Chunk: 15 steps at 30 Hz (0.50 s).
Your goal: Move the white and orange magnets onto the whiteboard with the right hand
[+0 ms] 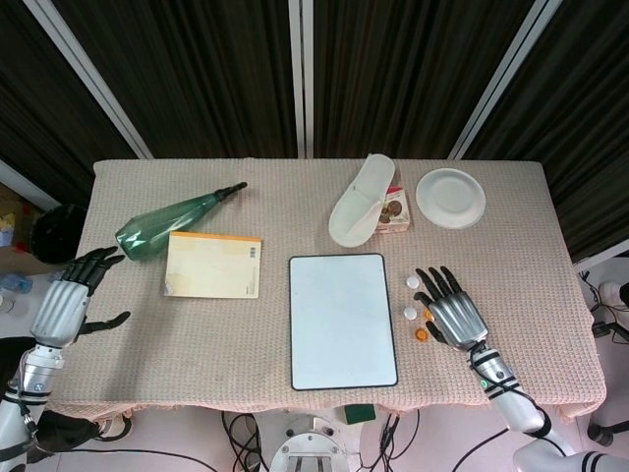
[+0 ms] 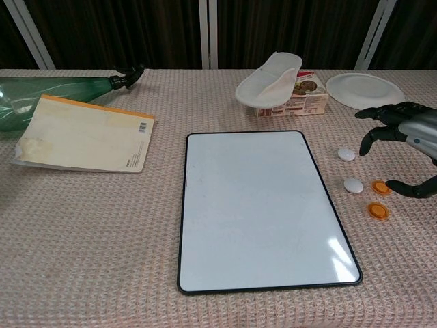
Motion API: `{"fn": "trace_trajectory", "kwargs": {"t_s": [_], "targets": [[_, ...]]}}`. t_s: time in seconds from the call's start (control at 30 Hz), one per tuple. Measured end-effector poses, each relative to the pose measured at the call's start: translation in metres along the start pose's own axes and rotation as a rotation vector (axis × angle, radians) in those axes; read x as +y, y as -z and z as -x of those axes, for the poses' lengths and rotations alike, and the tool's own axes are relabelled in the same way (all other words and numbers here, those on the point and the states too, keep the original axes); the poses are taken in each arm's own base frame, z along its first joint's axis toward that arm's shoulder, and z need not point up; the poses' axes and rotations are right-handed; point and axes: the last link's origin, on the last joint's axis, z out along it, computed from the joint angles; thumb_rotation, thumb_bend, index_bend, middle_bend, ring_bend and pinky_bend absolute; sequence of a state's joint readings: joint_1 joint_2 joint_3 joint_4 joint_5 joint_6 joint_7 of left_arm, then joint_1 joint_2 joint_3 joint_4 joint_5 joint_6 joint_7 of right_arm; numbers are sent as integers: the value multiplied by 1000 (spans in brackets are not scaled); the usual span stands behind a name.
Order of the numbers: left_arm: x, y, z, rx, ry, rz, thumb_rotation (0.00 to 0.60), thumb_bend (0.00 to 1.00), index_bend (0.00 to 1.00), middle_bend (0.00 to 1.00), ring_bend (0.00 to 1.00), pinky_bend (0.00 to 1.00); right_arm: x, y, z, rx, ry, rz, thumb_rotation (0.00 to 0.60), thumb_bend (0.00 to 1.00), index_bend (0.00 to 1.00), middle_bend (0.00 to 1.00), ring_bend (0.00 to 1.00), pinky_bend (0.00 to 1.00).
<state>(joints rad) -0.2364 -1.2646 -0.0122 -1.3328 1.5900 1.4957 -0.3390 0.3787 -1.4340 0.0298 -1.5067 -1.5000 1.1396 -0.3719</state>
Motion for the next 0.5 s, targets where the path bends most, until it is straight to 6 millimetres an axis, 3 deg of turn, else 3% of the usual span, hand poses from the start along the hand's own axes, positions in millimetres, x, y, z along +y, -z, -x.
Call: {"fn": "trace_trajectory", "kwargs": {"t_s": [0.5], "targets": [[-4, 0, -2, 8, 7, -9, 600, 105, 164, 108, 96, 151, -13, -20, 22, -44, 20, 1, 600, 314, 336, 0, 0, 0]]}}
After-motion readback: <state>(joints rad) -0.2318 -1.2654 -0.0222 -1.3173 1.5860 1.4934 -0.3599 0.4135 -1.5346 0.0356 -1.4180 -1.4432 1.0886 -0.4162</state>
